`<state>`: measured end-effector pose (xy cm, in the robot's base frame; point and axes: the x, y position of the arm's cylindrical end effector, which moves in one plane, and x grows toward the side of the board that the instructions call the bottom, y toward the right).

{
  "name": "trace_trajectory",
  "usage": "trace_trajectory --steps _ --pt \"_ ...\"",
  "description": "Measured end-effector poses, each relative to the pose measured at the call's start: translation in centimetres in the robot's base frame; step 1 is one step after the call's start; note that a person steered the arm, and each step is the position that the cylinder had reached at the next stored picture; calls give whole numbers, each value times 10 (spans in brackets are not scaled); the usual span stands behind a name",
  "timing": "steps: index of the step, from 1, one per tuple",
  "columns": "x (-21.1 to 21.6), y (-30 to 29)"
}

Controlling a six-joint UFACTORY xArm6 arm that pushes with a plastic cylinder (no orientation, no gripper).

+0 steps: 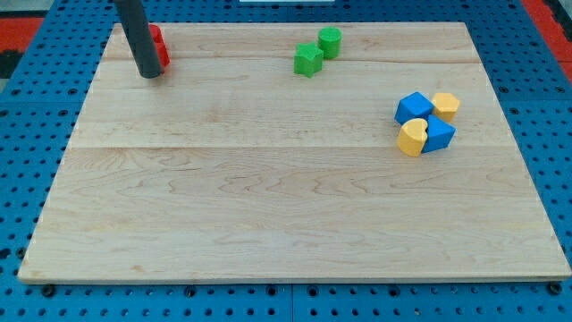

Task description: Move the blue cube towards right side of red star

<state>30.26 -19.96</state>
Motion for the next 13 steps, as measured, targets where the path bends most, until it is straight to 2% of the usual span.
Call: trace_trajectory --steps 2,5,6,8,9,11,13 --pt "1 0" --pt "202 223" --pt "202 229" --pt "202 394" --pt "199 425" --pt "123 444" --pt "112 444"
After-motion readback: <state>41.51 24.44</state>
